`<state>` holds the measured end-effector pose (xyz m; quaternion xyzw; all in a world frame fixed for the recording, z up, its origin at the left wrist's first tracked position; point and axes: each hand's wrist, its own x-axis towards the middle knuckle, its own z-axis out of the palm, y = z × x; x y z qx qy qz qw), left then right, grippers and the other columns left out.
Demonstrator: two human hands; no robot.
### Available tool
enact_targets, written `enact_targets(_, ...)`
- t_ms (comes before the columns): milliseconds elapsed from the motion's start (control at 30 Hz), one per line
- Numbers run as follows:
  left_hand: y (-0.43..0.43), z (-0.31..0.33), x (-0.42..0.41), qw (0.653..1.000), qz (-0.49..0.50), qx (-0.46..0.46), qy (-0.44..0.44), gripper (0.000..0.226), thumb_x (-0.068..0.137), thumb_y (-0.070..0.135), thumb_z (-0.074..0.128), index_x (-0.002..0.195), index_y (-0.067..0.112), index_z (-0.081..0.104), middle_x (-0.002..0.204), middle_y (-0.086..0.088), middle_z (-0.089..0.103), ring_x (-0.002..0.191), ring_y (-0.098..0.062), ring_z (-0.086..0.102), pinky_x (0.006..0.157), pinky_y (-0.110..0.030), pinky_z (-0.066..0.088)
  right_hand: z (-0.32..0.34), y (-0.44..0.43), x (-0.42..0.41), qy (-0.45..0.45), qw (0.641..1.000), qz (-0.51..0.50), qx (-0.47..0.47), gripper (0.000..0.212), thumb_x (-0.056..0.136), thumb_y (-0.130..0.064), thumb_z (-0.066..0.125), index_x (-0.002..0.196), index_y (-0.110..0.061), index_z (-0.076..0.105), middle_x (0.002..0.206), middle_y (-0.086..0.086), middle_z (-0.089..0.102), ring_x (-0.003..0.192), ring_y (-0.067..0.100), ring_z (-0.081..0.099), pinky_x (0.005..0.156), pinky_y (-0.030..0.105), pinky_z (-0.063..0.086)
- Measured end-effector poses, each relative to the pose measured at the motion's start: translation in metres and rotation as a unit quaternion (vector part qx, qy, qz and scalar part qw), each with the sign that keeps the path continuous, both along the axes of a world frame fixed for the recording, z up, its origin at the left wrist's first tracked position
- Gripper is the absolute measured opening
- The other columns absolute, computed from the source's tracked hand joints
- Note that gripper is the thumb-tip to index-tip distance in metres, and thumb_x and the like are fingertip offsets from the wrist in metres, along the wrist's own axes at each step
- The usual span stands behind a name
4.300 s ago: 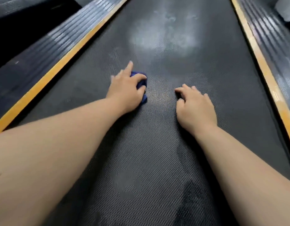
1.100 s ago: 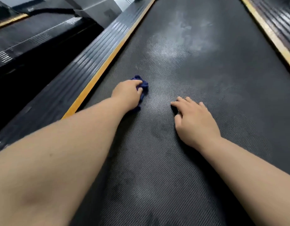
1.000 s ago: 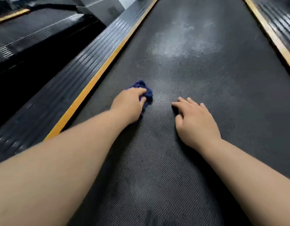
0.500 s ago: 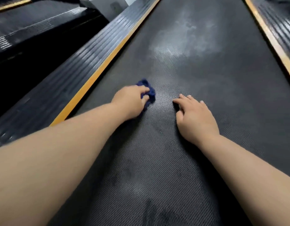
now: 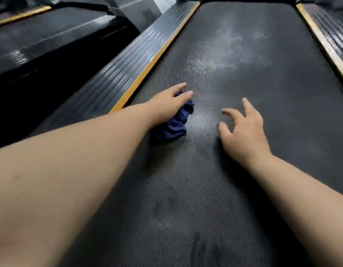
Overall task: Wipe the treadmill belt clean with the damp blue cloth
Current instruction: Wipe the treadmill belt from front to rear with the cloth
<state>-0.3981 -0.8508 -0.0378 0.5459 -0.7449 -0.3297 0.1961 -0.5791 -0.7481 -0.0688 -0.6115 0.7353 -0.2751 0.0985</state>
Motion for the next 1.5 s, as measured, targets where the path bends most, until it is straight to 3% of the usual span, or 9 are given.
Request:
enact_targets(67,0.007,0.006,0.03,0.999,-0.035,-0.013,-0.025,0.049,0.098,0.045,0.04,0.146,0.038,0.03,0.153,0.011,0.029,0.142,-0.01,0.023,0.116,-0.026,0.012,0.01,-0.016,0.027,0.001,0.998,0.035,-0.049,0.052,0.088,-0.046,0.053,0.137,-0.03,0.048,0.158,0.012,0.013,0.144,0.028,0.013,0.118,0.041,0.014)
enact_targets(233,0.0,-0.015,0.113,0.902,0.001,-0.067,-0.427,0.059,0.1,0.046,0.025,0.152,0.032,0.001,0.159,0.007,-0.009,0.147,-0.026,-0.006,0.116,-0.054,0.0,0.006,-0.068,0.093,0.123,0.967,0.204,0.088,0.065,0.088,-0.065,0.04,0.146,-0.04,0.027,0.16,0.001,0.008,0.146,0.024,0.008,0.118,0.045,0.01)
enact_targets(333,-0.002,-0.023,0.122,0.915,0.015,-0.111,-0.387,0.057,0.101,0.039,0.024,0.153,0.028,0.003,0.16,0.007,-0.007,0.147,-0.025,0.0,0.118,-0.044,0.007,-0.003,-0.07,0.104,0.087,0.979,0.183,0.03,0.038,0.089,-0.048,0.051,0.12,-0.03,0.062,0.139,-0.003,0.046,0.127,0.025,0.042,0.104,0.038,0.037)
enact_targets(467,-0.007,-0.016,0.135,0.963,0.059,-0.069,-0.255,0.057,0.1,0.028,0.033,0.152,0.03,0.01,0.16,0.009,-0.002,0.146,-0.019,0.01,0.118,-0.036,0.013,-0.009,-0.045,0.102,0.067,0.957,0.276,-0.057,0.03,0.084,-0.034,0.059,0.114,-0.028,0.064,0.119,-0.005,0.06,0.104,0.026,0.052,0.095,0.034,0.038)
enact_targets(700,-0.006,-0.02,0.145,0.966,0.036,-0.128,-0.222,0.05,0.102,0.023,0.031,0.151,0.023,0.02,0.158,0.009,0.012,0.144,-0.005,0.01,0.116,-0.024,0.007,-0.001,-0.118,0.108,0.076,0.961,0.259,0.056,0.036,0.092,-0.029,0.053,0.128,-0.03,0.056,0.143,-0.006,0.045,0.136,0.027,0.034,0.111,0.038,0.029)
enact_targets(867,-0.002,-0.009,0.155,0.972,0.017,-0.114,-0.204,0.05,0.101,0.02,0.034,0.15,0.026,0.026,0.156,0.013,0.018,0.143,-0.002,0.014,0.112,-0.019,0.009,-0.01,-0.073,0.116,-0.004,0.956,0.29,-0.042,0.029,0.08,-0.024,0.06,0.107,-0.027,0.07,0.112,-0.009,0.068,0.109,0.019,0.059,0.094,0.031,0.045)
enact_targets(1000,0.006,-0.007,0.175,0.955,0.031,-0.166,-0.243,0.046,0.098,0.024,0.036,0.143,0.031,0.04,0.15,0.016,0.033,0.139,-0.005,0.029,0.112,-0.032,0.029,-0.018,-0.053,0.113,0.014,0.933,0.354,-0.055,0.028,0.079,-0.033,0.06,0.106,-0.03,0.07,0.113,-0.012,0.067,0.106,0.021,0.058,0.094,0.042,0.044)
enact_targets(1333,0.007,-0.014,0.176,0.954,0.05,-0.169,-0.241,0.049,0.095,0.023,0.032,0.142,0.033,0.04,0.15,0.02,0.031,0.138,-0.001,0.027,0.11,-0.03,0.031,-0.007,-0.097,0.126,0.093,0.96,0.261,0.026,0.049,0.082,-0.056,0.055,0.126,-0.034,0.053,0.131,-0.008,0.048,0.121,0.024,0.037,0.103,0.047,0.034)
enact_targets(1500,0.007,-0.012,0.177,0.958,0.037,-0.159,-0.236,0.051,0.093,0.025,0.03,0.143,0.032,0.038,0.151,0.018,0.03,0.139,0.0,0.026,0.112,-0.027,0.028,-0.014,-0.054,0.126,0.045,0.937,0.346,-0.038,0.027,0.085,-0.031,0.064,0.112,-0.03,0.066,0.118,-0.01,0.058,0.11,0.023,0.046,0.094,0.047,0.041)
